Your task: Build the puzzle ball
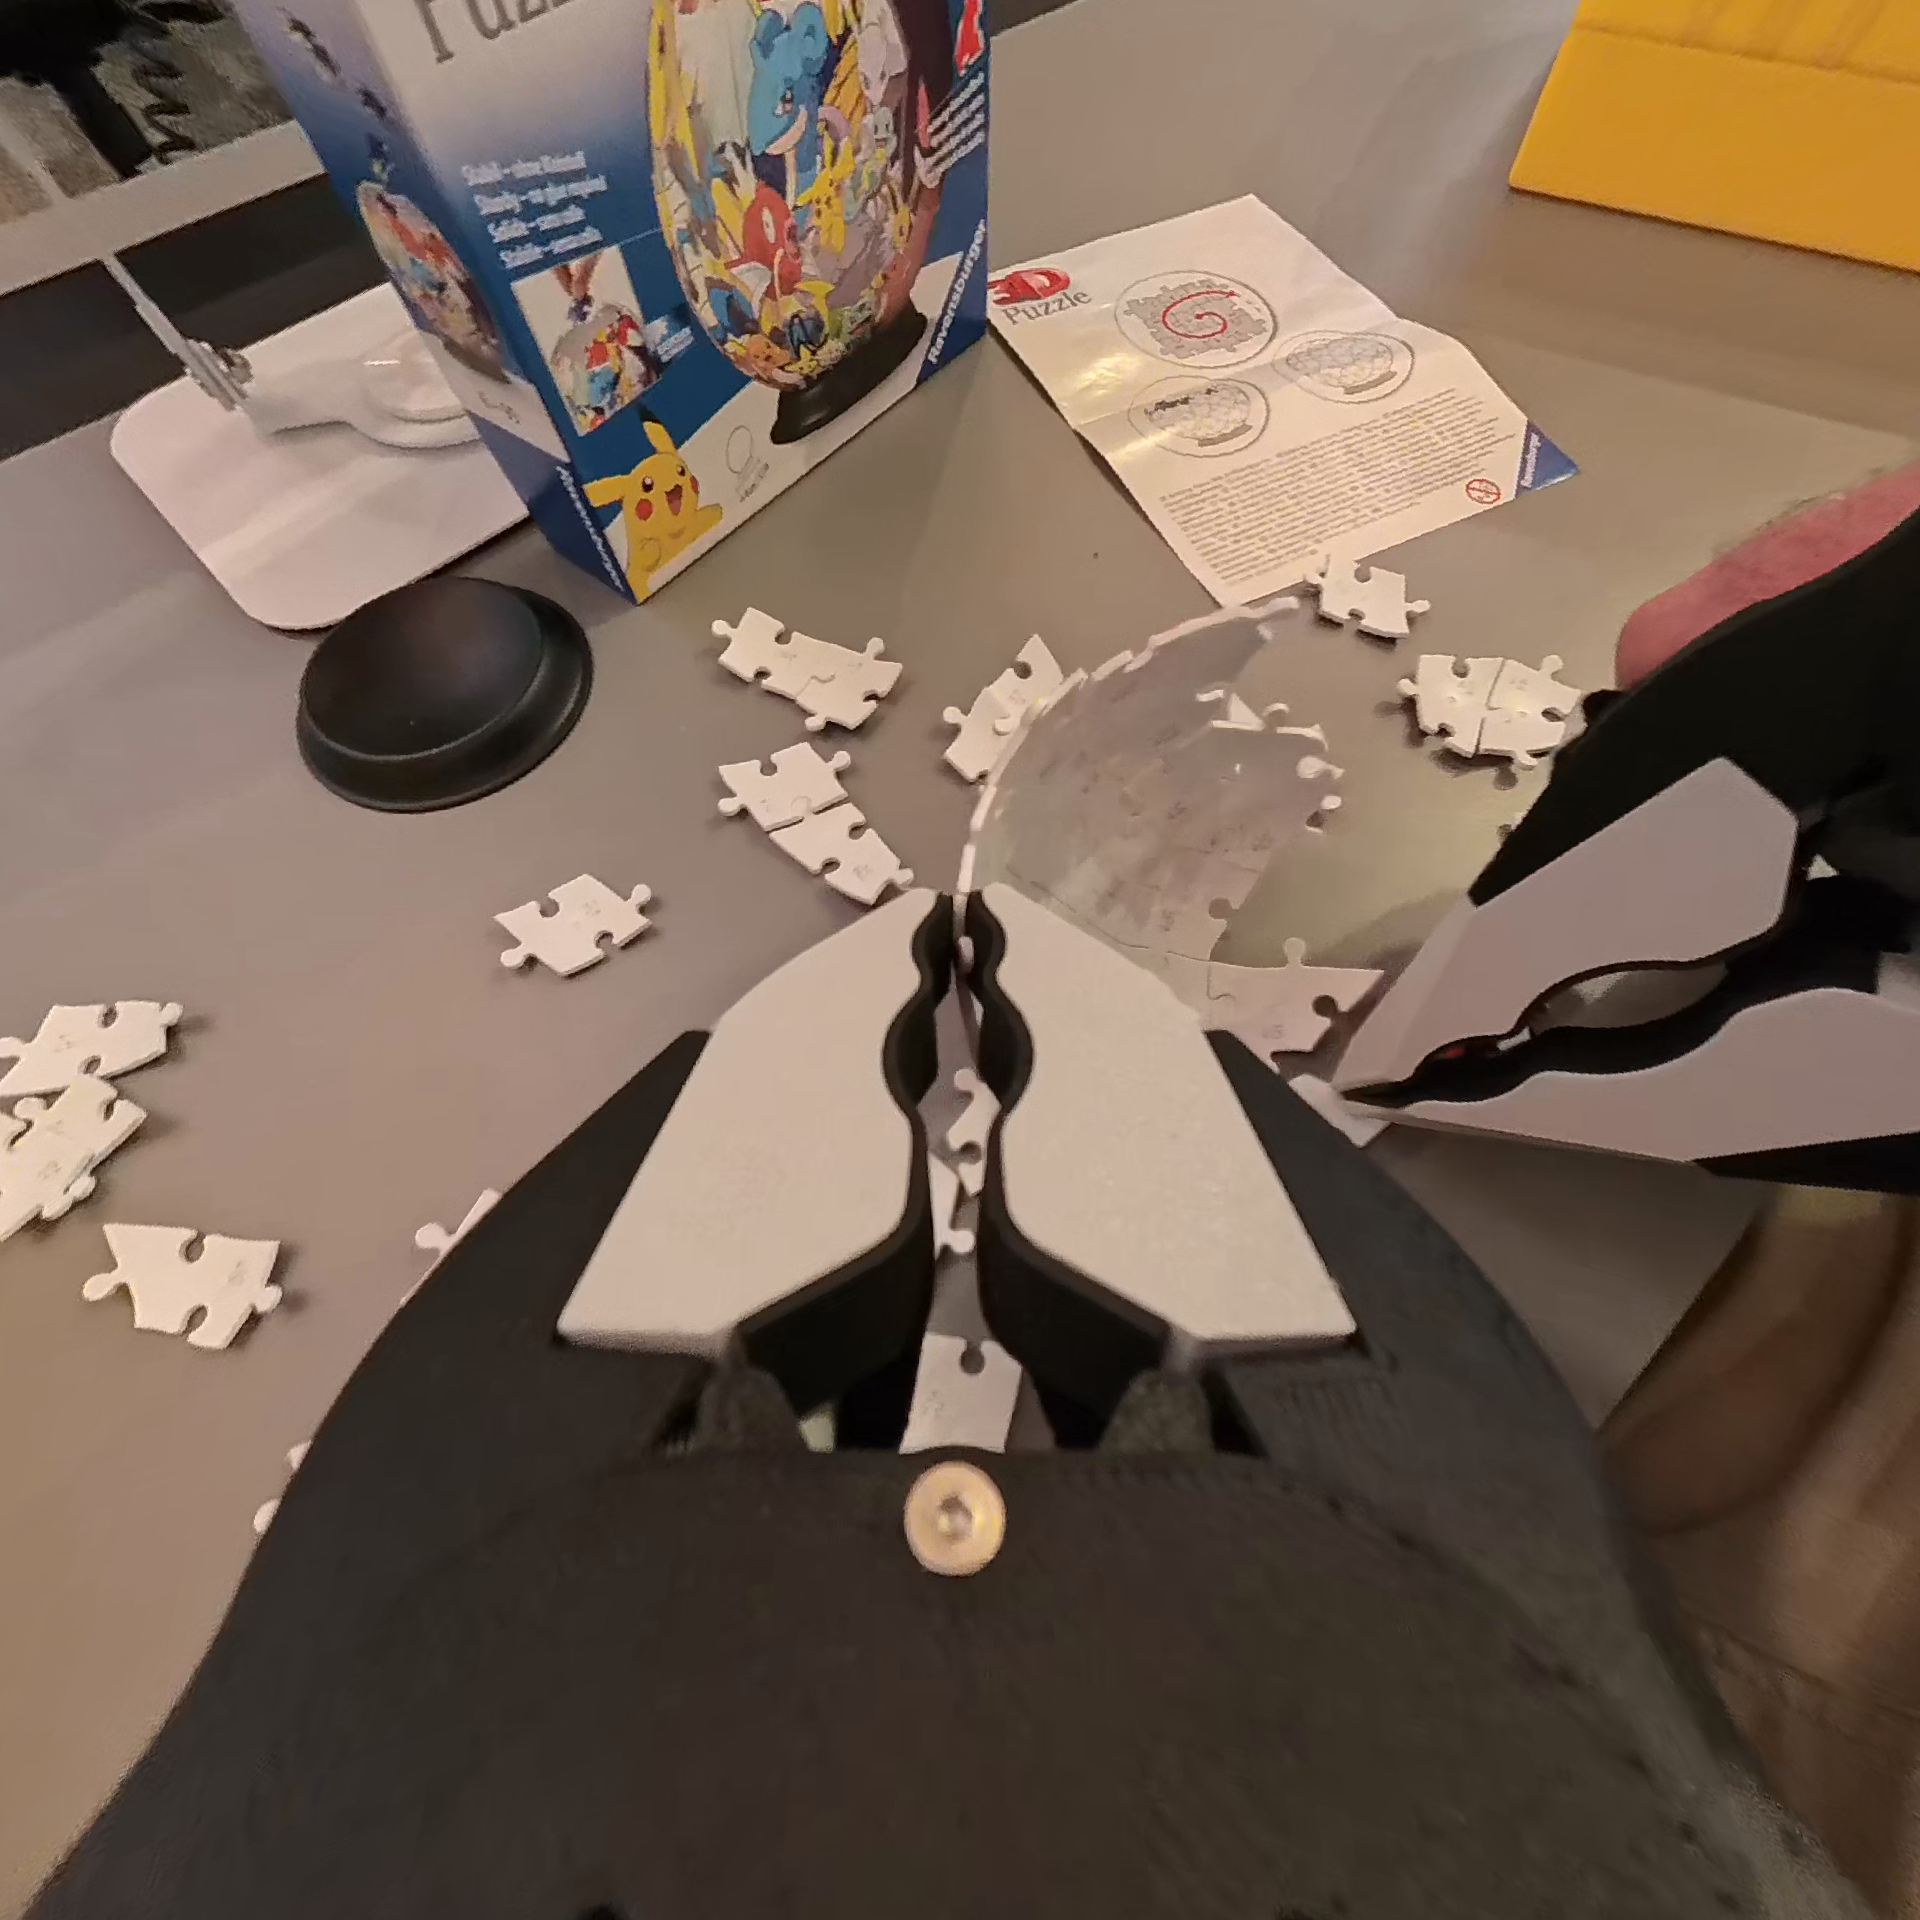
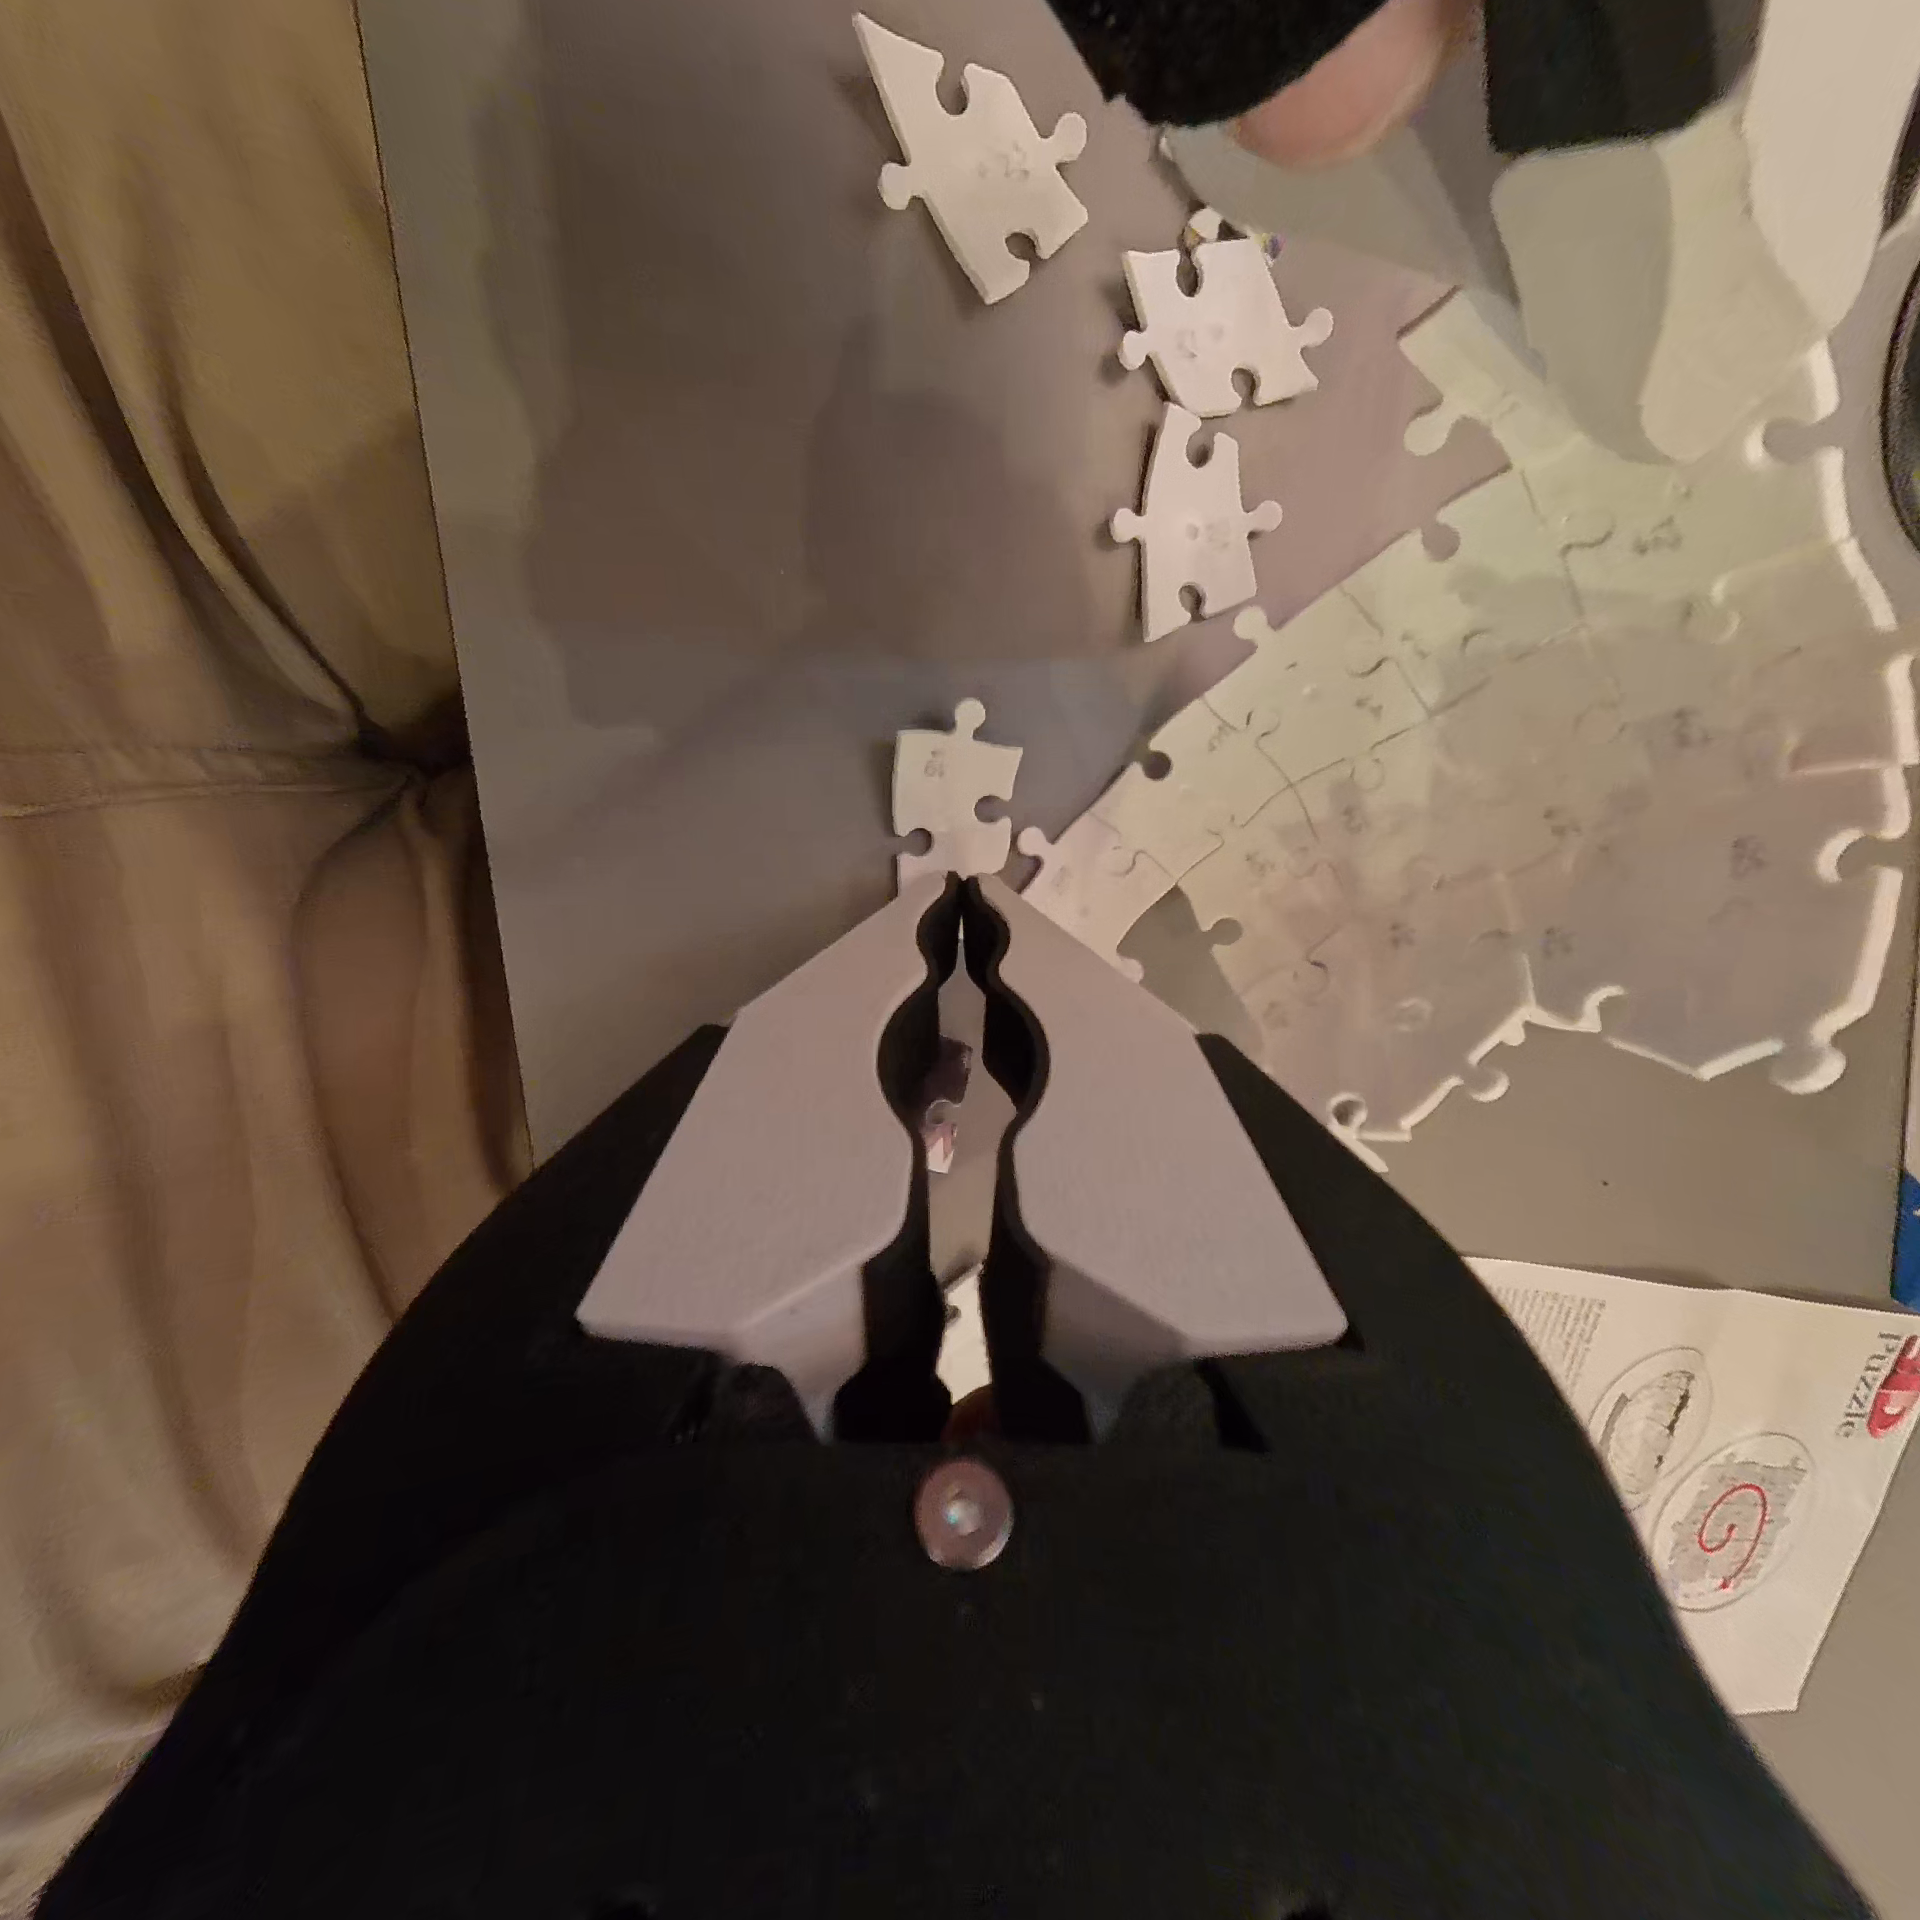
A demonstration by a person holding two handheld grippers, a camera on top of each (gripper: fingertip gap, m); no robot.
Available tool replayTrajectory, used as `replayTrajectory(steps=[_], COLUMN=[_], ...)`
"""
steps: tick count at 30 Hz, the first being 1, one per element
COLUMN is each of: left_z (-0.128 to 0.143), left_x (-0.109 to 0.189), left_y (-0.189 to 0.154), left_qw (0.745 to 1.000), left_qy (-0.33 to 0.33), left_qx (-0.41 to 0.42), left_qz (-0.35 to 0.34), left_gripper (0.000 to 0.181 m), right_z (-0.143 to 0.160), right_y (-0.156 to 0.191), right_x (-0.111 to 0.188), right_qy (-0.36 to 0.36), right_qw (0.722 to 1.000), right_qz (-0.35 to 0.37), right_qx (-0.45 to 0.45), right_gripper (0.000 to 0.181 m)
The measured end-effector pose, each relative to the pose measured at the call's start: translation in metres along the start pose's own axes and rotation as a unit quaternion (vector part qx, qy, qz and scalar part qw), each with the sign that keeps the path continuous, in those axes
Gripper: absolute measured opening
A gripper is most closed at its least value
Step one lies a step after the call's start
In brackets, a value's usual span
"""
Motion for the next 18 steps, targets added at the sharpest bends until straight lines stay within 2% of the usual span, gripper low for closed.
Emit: replayTrajectory(steps=[18], left_z=[0.0064], left_x=[0.0087], left_y=[-0.0076], left_qw=[1.0], left_qy=[-0.012], left_qx=[0.015], left_qz=[-0.015], left_gripper=[0.002], right_z=[-0.0045], right_y=[0.0032], right_x=[0.0003], right_qy=[0.011], right_qw=[1.0], right_qz=[-0.002], right_qx=[-0.019], right_gripper=[0.0])
Point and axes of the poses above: each gripper's, where its closed fingertips meet, x back along the fingers, z out of its underside, y = z × x across the jaws, the point moved 10 cm from there along x, back along the fingers, and after that the axes turned 13 degrees about z, right-handed, at the moved point
